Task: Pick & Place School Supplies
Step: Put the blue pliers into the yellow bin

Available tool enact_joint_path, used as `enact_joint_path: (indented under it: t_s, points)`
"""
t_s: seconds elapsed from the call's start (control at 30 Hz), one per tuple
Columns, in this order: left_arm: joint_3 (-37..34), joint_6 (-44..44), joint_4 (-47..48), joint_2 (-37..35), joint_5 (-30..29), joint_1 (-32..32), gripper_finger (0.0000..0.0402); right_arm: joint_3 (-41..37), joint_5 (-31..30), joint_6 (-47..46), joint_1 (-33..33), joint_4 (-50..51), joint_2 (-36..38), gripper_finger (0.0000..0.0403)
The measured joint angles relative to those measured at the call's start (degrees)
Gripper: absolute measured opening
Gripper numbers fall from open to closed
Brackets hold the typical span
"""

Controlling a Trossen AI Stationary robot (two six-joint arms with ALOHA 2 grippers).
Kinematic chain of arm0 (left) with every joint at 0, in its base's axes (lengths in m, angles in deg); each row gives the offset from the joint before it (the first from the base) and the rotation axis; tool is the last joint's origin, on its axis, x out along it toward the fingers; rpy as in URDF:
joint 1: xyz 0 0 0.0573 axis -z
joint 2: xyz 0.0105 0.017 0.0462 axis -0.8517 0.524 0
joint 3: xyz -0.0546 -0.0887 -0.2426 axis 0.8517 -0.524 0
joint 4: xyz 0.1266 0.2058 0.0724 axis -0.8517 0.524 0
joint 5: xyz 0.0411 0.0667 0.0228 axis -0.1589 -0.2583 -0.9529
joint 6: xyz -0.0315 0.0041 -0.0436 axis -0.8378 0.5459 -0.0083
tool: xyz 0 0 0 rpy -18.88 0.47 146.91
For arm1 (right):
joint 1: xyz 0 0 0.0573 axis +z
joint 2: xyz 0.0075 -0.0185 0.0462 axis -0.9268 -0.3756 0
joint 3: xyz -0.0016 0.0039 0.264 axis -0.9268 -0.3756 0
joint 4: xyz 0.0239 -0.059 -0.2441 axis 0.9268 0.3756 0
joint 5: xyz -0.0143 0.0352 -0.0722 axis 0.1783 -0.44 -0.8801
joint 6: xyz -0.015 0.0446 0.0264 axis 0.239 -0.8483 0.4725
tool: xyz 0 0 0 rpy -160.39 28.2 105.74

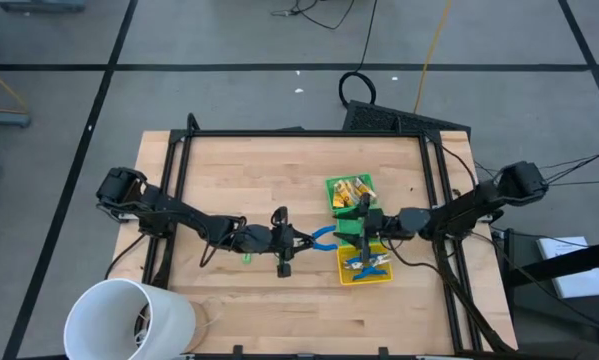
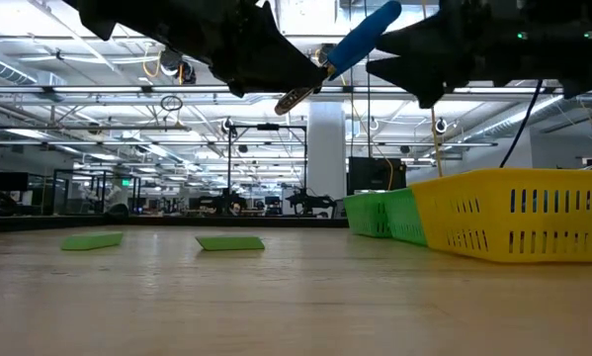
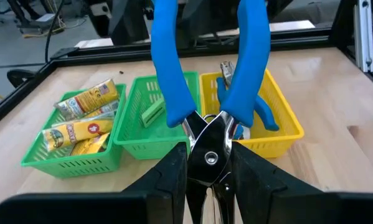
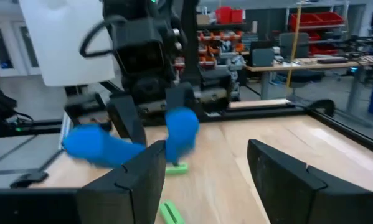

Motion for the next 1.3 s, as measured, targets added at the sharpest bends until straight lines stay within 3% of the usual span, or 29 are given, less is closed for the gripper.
enact_joint_path:
  t_s: [0.4, 0.5, 0.7, 1.03, 1.17, 1.3]
  points:
    - [-0.02, 0.57, 0.23, 0.0, -0.02, 0.0, 0.01, 5.45, 8.5, 0.1, -3.88, -1.5, -6.88, 0.0206]
    - [-0.02, 0.57, 0.23, 0.0, -0.02, 0.0, 0.0104, 6.16, 11.31, 0.02, -4.1, -1.67, -7.33, 0.019]
    - [-0.02, 0.42, 0.92, 0.0, -0.02, 0.0, 0.0101, 6.47, 11.3, 0.19, -4.17, -1.56, -7.61, 0.0144]
    - [-0.02, -0.7, 1.34, -0.01, 0.24, 0.03, 0.0105, 6.45, 12.29, 3.75, -4.2, -1.23, -7.61, 0.0041]
    - [-0.02, -1.62, 1.3, -0.02, 0.42, 0.06, 0.0109, 6.45, 12.83, 5.23, -4.2, -1.23, -7.61, 0.0036]
    - [-0.02, -3.14, 1.2, -0.02, 0.11, 0.04, 0.0146, 6.42, 12.81, 5.33, -4.16, 0.02, -6.32, 0.0036]
